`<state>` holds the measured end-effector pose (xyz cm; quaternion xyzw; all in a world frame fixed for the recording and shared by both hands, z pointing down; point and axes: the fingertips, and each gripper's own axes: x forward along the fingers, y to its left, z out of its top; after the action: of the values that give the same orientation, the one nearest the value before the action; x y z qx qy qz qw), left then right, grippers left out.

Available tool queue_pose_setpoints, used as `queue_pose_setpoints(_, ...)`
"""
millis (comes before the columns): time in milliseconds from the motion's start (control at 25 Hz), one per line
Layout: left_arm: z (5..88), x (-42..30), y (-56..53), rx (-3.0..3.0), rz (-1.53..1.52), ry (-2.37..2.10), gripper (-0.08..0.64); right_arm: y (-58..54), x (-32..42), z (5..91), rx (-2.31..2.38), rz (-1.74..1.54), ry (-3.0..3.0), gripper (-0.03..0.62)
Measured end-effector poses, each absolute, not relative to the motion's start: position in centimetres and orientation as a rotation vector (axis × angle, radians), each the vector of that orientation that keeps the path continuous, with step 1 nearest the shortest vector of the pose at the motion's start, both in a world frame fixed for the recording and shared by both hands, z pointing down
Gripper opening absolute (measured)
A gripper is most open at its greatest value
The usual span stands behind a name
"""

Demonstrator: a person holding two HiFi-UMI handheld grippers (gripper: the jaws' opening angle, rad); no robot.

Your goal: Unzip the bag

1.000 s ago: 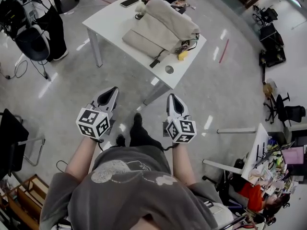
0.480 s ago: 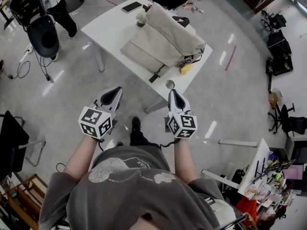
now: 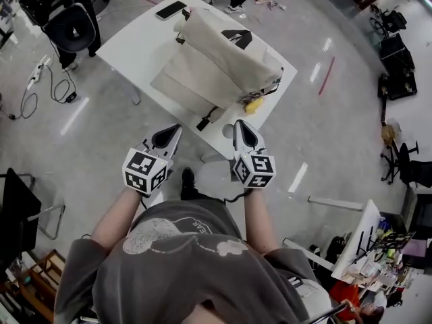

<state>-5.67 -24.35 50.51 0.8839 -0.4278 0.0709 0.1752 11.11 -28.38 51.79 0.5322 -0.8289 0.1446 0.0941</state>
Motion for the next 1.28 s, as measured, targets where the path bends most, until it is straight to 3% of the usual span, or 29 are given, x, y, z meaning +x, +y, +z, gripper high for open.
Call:
queue_pose_setpoints(80, 51.5, -4.1, -25.1, 2.517, 0.227, -1.153, 0.033, -29.3, 11.5, 52.1, 1.559, 0.434, -2.46, 0.0)
queue_pose_setpoints(120, 52.0, -3.4, -25.4, 2.52, 0.241, -1.126, 0.094, -29.8, 11.7, 52.2, 1.554, 0.44, -2.461, 0.0)
queue_pose_setpoints(160, 52.5, -2.6, -25.9, 2.524, 0.258, -1.106, 0.11, -30.3, 11.9, 52.3, 1.55, 0.448, -2.463, 0.0)
queue_pose_setpoints(560, 56.6, 3.1, -29.9, 2.552, 0.457, -1.08, 0.177, -32.5, 12.6, 55.2, 1.421, 0.502, -2.477, 0.002)
queue_pose_setpoints(800, 58.5, 4.4, -31.0, 2.502, 0.534, -1.096, 0.173, -33.0, 12.7, 56.1, 1.369, 0.529, -2.508, 0.003)
queue_pose_setpoints(1000, 59.2, 3.7, -31.7, 2.444, 0.572, -1.167, 0.084, -32.8, 11.7, 56.7, 1.324, 0.537, -2.527, 0.003)
queue_pose_setpoints(1280, 59.6, 3.8, -31.9, 2.418, 0.607, -1.145, 0.047, -32.8, 11.6, 56.7, 1.336, 0.548, -2.519, 0.003)
